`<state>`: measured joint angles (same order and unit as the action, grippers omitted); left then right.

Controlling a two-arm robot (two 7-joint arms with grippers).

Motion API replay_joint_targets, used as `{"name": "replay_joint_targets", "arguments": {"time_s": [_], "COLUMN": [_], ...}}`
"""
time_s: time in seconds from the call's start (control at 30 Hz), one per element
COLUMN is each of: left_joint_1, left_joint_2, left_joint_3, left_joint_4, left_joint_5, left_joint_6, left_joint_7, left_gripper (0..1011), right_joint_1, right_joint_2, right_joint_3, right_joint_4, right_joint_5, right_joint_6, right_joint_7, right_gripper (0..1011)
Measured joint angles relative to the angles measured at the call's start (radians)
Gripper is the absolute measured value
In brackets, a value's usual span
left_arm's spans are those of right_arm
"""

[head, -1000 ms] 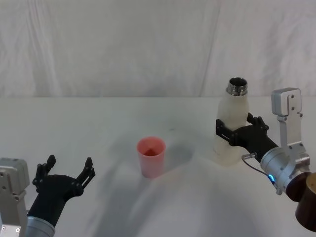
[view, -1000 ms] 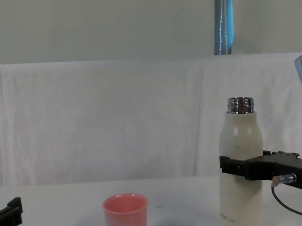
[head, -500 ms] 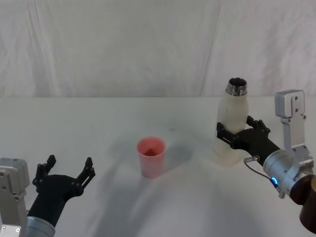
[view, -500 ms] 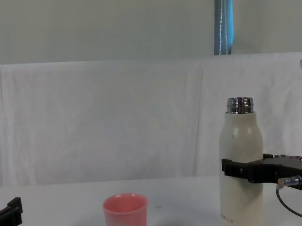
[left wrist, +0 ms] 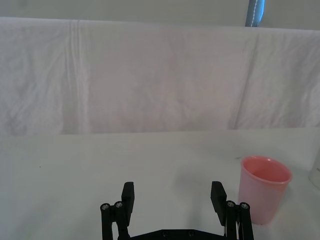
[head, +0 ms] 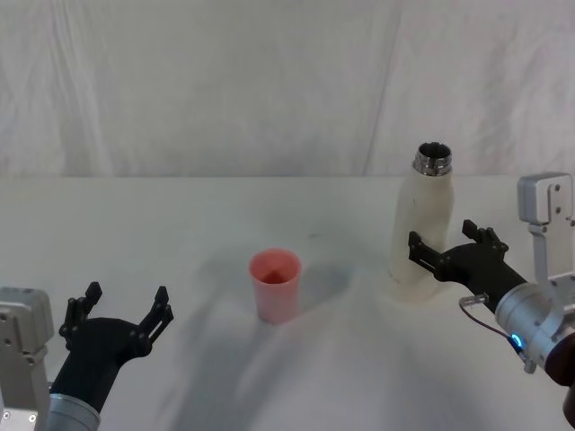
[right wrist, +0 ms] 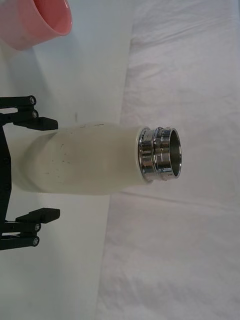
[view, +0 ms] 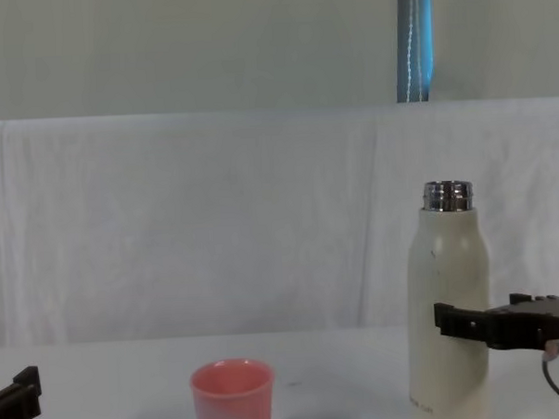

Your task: Grasp the thermos with one hand and pour water into the cup lid.

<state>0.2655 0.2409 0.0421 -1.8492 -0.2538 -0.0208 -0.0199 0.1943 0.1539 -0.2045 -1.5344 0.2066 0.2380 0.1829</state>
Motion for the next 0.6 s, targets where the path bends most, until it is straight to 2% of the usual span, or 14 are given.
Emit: {"name": "replay_joint_targets", "arguments": {"time_s": [0.33, 0.47, 0.6], "left_joint_1": [0.000, 0.000, 0.000], "left_joint_2": [0.000, 0.000, 0.000], "left_joint_3": [0.000, 0.000, 0.000], "left_joint_4": [0.000, 0.000, 0.000], "left_joint_5": [0.000, 0.000, 0.000], "left_joint_6": [0.000, 0.000, 0.000], "left_joint_7": [0.000, 0.000, 0.000], "left_gripper": [1001, 1001, 1001], "right_joint_1": [-0.056, -0.085, -0.123], "right_joint_2": [0.009, 0.004, -0.014], "right_joint_3": [0.022, 0.036, 0.050], "right_joint_4": [-0.066, -0.088, -0.102], "right_joint_5": [0.022, 0.045, 0.063], "right_joint_6": [0.001, -0.027, -0.097], "right_joint_7": [-0.011, -0.012, -0.027], "right_gripper": [1001, 1001, 1001]}}
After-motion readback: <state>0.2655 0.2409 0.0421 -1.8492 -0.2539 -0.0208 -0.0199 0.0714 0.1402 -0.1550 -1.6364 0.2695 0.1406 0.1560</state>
